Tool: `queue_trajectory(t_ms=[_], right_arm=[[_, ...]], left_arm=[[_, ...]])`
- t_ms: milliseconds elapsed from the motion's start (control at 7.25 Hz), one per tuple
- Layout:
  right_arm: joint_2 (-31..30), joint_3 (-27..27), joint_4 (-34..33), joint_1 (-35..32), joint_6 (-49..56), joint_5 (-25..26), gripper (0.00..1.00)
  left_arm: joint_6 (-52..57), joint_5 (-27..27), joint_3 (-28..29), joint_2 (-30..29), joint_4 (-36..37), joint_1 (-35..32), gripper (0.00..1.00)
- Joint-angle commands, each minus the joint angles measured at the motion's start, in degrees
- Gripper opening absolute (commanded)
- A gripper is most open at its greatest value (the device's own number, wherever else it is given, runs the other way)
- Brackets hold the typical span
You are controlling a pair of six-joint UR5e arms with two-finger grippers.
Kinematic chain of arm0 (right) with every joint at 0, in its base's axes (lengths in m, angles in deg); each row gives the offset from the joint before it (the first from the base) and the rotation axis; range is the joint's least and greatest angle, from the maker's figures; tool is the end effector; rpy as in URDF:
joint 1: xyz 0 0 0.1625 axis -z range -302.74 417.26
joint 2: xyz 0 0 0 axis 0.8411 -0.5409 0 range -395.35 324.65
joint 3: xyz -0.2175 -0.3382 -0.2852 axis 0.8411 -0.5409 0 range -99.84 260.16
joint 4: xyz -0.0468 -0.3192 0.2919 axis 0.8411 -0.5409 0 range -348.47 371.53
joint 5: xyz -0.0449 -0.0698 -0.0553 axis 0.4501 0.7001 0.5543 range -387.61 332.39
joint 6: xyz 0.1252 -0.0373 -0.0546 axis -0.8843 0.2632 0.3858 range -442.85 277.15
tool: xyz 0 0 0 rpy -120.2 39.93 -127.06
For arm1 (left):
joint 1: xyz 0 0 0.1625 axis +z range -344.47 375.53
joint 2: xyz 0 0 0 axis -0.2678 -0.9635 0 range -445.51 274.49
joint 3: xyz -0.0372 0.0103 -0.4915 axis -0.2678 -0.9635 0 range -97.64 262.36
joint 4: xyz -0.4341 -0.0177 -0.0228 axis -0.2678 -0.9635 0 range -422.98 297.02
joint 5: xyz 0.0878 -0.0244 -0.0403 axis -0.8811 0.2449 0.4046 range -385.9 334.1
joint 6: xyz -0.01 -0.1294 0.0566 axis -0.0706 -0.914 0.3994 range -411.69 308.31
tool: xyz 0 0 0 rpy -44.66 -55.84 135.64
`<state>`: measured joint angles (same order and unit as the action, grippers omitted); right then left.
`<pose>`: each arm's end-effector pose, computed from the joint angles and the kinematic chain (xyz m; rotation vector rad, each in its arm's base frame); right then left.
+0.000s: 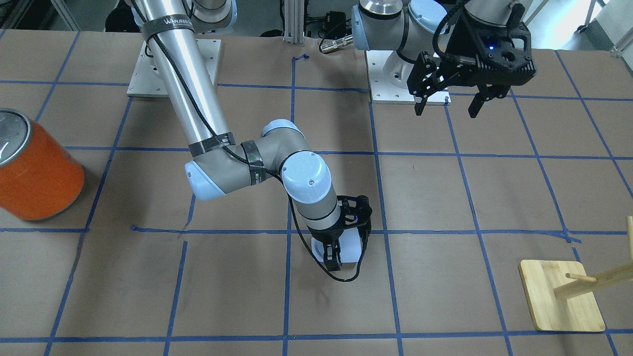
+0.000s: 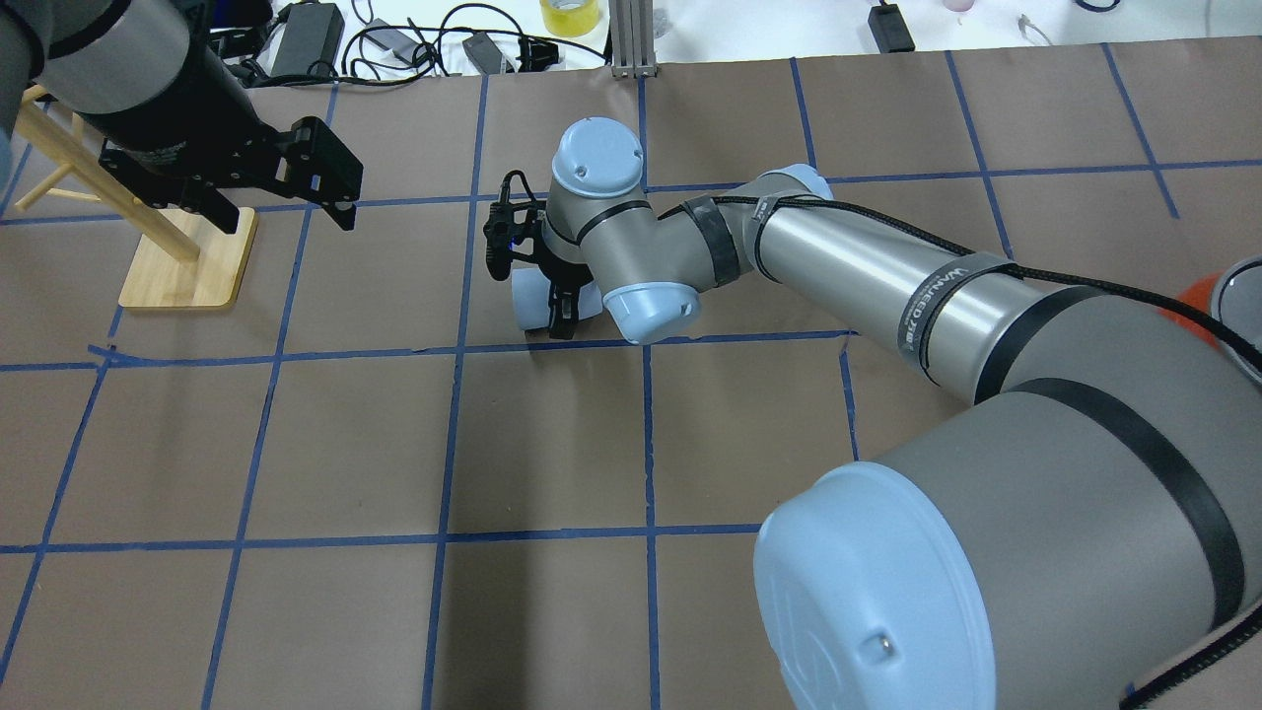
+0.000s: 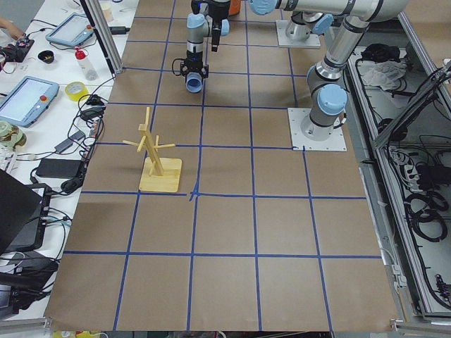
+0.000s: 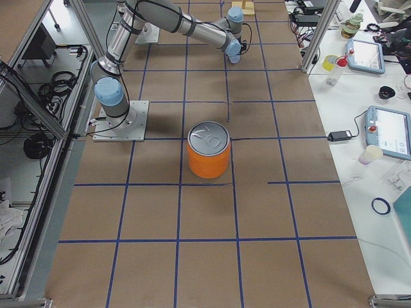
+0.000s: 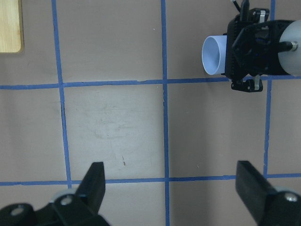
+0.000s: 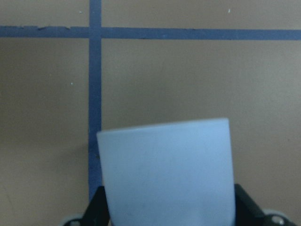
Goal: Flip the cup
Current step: 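Carry the cup with the right gripper toward the left arm's side, then set the cup on its side, open the right gripper and withdraw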
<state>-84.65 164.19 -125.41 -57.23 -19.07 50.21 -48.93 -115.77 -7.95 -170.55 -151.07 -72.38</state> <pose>0.4753 -0.6500 0.1861 -2.1036 2.1194 -0.4079 -0.1159 -0.4898 0.5580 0.0186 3.1338 -0.1797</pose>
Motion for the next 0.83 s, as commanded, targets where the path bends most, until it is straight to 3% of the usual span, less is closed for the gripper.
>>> queue_trajectory(t_ms=[0,276,690], right_arm=[[-1.3,-0.8,0.2,0.1,-0.2,0.7,1.00],[-6.6,0.1,1.1,0.2,-5.5,5.2,1.00],[-15.9,1.1,15.9,5.8,-28.3,13.2,1.00]], left_arm=[[-0.4,0.0,0.2,0.0,0.0,1.2,1.00],[-0.7,0.1,0.2,-0.1,-0.5,1.4,1.00],[-7.9,3.6,-0.9,-0.6,-0.5,1.6,1.00]])
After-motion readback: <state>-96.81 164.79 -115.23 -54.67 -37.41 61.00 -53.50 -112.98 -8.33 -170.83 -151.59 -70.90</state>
